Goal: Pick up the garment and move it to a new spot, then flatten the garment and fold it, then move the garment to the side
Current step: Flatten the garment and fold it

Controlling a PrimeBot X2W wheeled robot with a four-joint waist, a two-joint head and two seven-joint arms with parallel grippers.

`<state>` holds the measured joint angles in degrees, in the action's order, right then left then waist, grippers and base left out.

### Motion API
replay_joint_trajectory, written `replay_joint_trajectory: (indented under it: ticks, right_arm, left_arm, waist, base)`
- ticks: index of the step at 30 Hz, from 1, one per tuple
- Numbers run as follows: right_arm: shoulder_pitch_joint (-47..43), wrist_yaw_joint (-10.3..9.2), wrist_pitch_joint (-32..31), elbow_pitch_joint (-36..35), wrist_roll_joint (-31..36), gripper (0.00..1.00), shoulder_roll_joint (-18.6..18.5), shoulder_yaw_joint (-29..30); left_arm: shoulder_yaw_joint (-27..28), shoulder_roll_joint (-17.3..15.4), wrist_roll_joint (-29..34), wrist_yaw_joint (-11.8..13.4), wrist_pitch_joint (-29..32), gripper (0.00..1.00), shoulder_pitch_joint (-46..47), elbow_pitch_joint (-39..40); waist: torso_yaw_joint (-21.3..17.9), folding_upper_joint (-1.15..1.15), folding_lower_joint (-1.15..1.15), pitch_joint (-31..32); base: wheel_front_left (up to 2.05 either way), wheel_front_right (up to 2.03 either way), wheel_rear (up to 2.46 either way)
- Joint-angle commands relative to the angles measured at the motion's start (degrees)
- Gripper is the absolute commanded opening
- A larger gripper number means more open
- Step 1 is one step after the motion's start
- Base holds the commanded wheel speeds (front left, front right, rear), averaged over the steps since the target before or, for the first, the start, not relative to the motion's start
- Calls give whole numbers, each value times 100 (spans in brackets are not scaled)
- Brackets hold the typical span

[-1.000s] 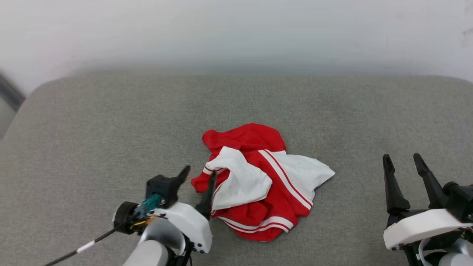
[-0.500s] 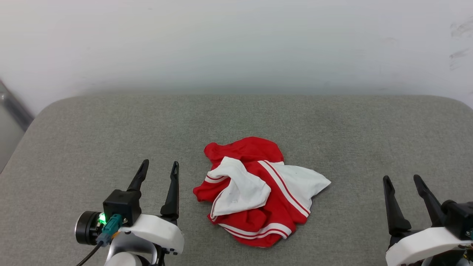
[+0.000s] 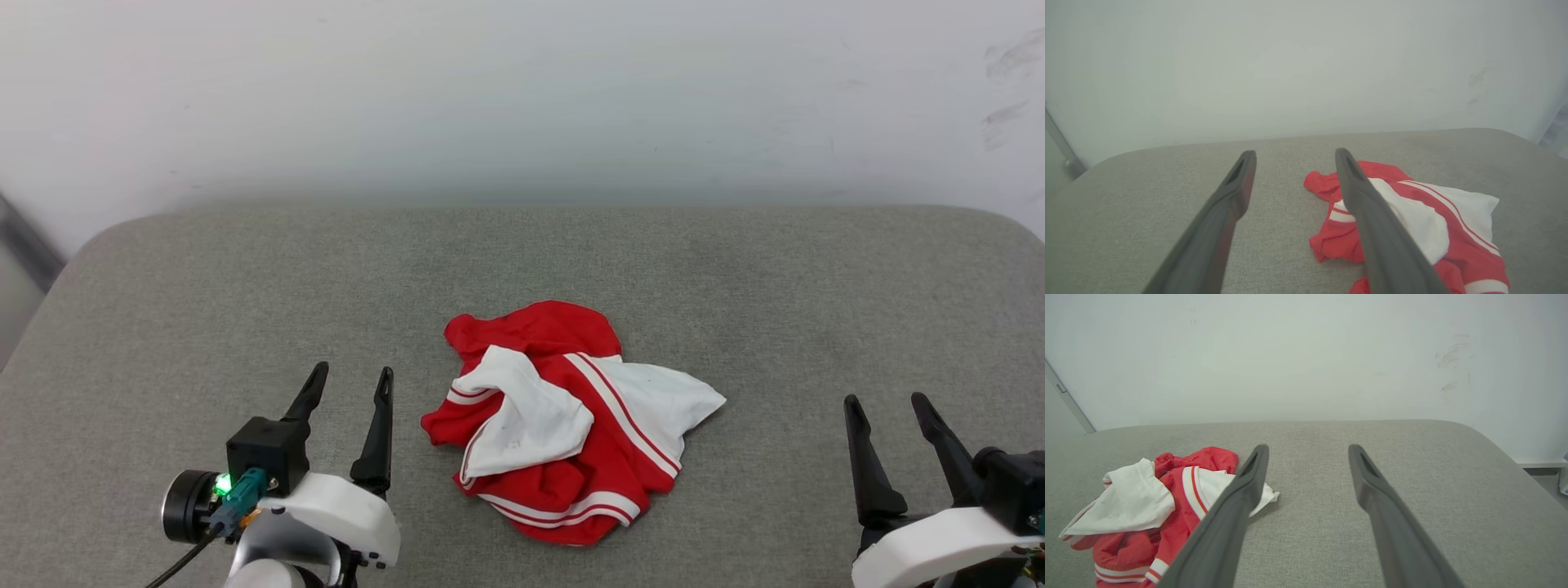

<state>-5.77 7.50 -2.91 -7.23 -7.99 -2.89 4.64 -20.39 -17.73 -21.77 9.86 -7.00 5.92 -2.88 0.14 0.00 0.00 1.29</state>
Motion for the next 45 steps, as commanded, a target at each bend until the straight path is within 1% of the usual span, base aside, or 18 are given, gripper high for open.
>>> replay_joint_trajectory:
  ticks: [1, 4, 9, 12, 15, 18, 19, 24, 28, 29, 30, 31, 32, 35, 37, 39, 42, 45]
  right_arm:
    - [16, -2, 9, -23, 18, 100, 3, 4]
    - [58, -2, -8, -35, 19, 100, 3, -6]
    - [176, -2, -21, -99, 29, 100, 3, -68]
    - [260, -2, -2, -81, -4, 100, 3, -86]
    - [347, -2, 53, -29, -55, 100, 4, -108]
    - [421, -2, 126, 67, -116, 100, 3, -138]
    - [421, -2, 126, 67, -116, 100, 3, -138]
    - [543, -2, 271, 271, -198, 100, 3, -198]
    - [607, -2, 370, 383, -242, 100, 3, -223]
    - [603, -2, 384, 410, -261, 100, 3, -231]
    - [604, -2, 398, 431, -268, 100, 3, -230]
    - [606, -2, 406, 446, -272, 100, 3, -226]
    - [603, -2, 418, 459, -281, 100, 3, -213]
    - [597, -2, 413, 510, -298, 100, 3, -164]
    - [576, -2, 388, 528, -277, 100, 3, -132]
    - [534, -2, 361, 522, -249, 100, 3, -91]
    - [461, -2, 302, 481, -213, 100, 3, -67]
    - [402, -2, 245, 437, -205, 100, 3, -33]
  left_arm:
    - [-45, 19, -105, -87, 114, 100, 111, -3]
    - [-186, 19, -201, -288, 472, 100, 414, -7]
    - [-656, 23, -292, -865, 1378, 100, 1235, -22]
    - [-955, 48, -385, -1234, 1998, 100, 1691, -201]
    - [-1216, 23, -543, -1476, 2655, 100, 2043, -449]
    - [-1420, -37, -692, -1595, 3190, 100, 2292, -687]
    - [-1420, -37, -692, -1595, 3190, 100, 2292, -687]
    - [-1730, -155, -934, -1682, 3910, 100, 2499, -1146]
    - [-1831, -245, -1054, -1701, 4182, 100, 2562, -1399]
    - [-1843, -245, -1074, -1703, 4212, 59, 2575, -1434]
    - [-1846, -236, -1083, -1705, 4192, 27, 2592, -1451]
    - [-1860, -257, -1044, -1703, 4172, 0, 2613, -1474]
    - [-1878, -260, -1041, -1705, 4159, 0, 2602, -1497]
    - [-1830, -219, -988, -1691, 3848, 0, 2649, -1435]
    - [-1750, -183, -946, -1646, 3546, 0, 2691, -1335]
    - [-1631, -151, -1035, -1598, 3317, 0, 2631, -1228]
    - [-1326, -201, -1141, -1397, 2953, 0, 2439, -965]
    - [-968, -338, -1275, -1097, 2633, 0, 2091, -668]
  waist:
    - [8, 0, 0, -21]
    - [6, 0, 0, -87]
    - [-69, 0, 0, -370]
    - [-155, 0, 0, -580]
    - [-267, 0, 0, -787]
    - [-378, 0, 0, -967]
    - [-378, 0, 0, -967]
    - [-545, 0, 0, -1160]
    - [-625, 0, 0, -1231]
    - [-634, 0, 0, -1234]
    - [-636, 0, 0, -1235]
    - [-631, 0, 0, -1231]
    - [-620, 0, 0, -1217]
    - [-557, 0, 0, -1135]
    - [-478, 0, 0, -1046]
    - [-384, 0, 0, -956]
    - [-236, 0, 0, -809]
    - [-82, 0, 0, -708]
  base:
    - [0, 0, 0]
    - [0, 0, 0]
    - [0, 0, 0]
    - [0, 0, 0]
    - [0, 0, 0]
    - [0, 0, 0]
    - [0, 0, 0]
    - [0, 0, 0]
    - [0, 0, 0]
    - [0, 0, 0]
    - [0, 0, 0]
    - [0, 0, 0]
    - [0, 0, 0]
    - [0, 0, 0]
    - [0, 0, 0]
    - [0, 0, 0]
    - [0, 0, 0]
    - [0, 0, 0]
